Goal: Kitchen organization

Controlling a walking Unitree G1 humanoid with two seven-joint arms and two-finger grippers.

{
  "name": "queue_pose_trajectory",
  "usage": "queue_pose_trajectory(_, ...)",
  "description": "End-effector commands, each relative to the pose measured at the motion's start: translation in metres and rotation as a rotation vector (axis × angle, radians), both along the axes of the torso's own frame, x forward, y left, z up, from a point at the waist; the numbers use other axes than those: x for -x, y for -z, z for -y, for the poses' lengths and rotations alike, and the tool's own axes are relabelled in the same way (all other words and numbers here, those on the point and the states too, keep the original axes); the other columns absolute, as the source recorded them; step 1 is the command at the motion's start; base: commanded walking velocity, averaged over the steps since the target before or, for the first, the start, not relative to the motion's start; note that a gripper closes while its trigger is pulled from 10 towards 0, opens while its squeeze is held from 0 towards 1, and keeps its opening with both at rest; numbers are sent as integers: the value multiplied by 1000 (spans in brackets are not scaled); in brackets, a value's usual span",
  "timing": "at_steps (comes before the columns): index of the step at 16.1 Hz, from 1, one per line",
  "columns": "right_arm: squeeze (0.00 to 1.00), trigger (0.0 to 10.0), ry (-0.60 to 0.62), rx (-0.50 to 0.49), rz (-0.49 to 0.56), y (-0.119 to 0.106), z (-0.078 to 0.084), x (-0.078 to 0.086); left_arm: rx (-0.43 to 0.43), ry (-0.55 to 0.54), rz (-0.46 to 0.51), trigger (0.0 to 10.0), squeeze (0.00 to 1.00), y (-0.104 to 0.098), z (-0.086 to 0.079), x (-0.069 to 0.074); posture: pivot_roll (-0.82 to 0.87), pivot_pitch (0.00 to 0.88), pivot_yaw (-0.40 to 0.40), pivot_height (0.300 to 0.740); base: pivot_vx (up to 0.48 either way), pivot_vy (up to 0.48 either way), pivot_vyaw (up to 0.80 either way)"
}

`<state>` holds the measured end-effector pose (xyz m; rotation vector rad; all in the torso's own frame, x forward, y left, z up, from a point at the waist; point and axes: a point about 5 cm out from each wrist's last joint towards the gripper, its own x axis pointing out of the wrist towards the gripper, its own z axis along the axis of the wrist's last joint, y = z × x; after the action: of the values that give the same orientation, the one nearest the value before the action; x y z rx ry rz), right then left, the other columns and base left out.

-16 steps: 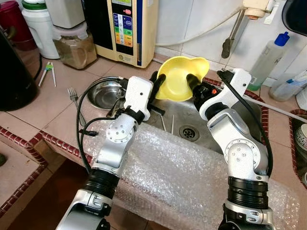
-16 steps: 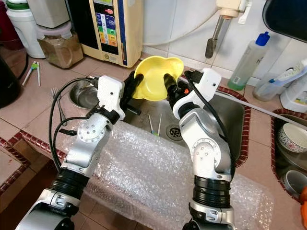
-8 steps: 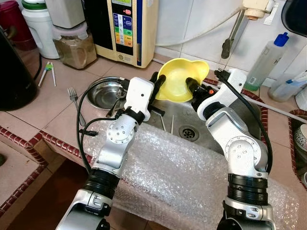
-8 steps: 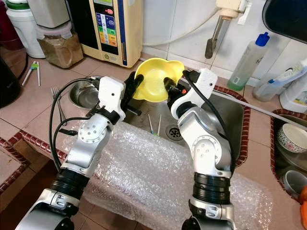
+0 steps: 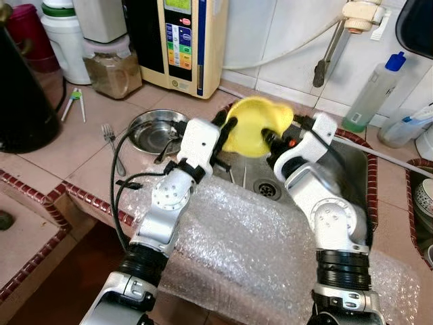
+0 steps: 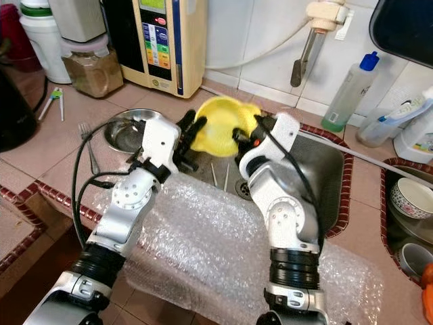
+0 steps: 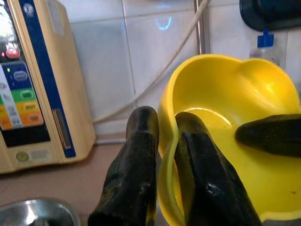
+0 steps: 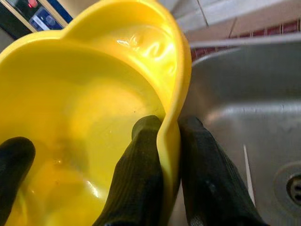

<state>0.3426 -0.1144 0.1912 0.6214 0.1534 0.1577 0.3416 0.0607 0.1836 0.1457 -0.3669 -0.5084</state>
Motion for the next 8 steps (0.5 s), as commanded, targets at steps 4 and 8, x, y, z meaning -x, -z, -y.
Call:
queue_pose_trajectory(4, 0, 0, 136, 47, -71, 26, 27, 2, 32, 4, -7, 10000, 1000, 5, -9, 7, 40, 0, -54, 740, 0, 0, 0)
queue_pose_trajectory(8, 0, 0, 210, 129, -55, 32, 37, -6, 45, 22, -143, 10000, 1000, 22, -10, 8, 44, 0, -54, 740, 0, 0, 0)
